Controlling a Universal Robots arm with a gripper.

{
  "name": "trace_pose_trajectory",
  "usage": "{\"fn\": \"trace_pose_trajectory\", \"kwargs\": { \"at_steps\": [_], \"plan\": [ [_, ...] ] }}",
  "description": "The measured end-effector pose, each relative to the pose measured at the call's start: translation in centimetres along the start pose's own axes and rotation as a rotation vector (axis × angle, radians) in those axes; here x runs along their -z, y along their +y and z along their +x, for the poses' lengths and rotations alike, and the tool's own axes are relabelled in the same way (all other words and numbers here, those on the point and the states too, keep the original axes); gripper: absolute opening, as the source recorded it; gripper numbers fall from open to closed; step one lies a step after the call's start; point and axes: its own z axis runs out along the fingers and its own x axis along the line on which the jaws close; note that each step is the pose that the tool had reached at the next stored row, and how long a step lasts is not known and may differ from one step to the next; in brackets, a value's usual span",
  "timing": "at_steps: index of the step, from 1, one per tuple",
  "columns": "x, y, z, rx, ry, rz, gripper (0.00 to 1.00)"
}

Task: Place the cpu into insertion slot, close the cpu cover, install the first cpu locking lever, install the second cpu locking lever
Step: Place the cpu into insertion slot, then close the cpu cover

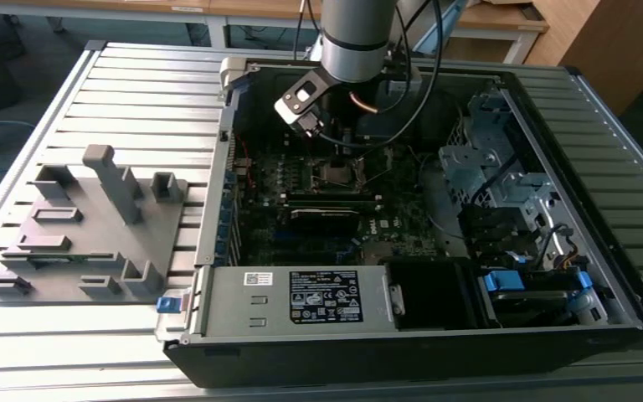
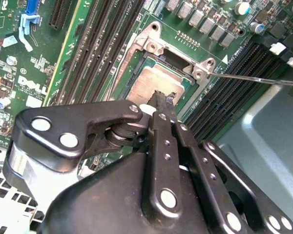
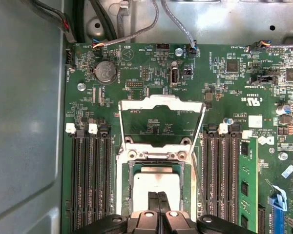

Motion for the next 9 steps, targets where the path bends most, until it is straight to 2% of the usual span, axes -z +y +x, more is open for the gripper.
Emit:
{"fn": "trace_pose_trajectory", "kwargs": {
  "at_steps": [4, 9],
  "plan": [
    [0.33, 0.01, 0.01, 0.0, 0.0, 0.0, 0.1],
    [0.42, 0.01, 0.01, 0.0, 0.0, 0.0, 0.1]
  ]
}}
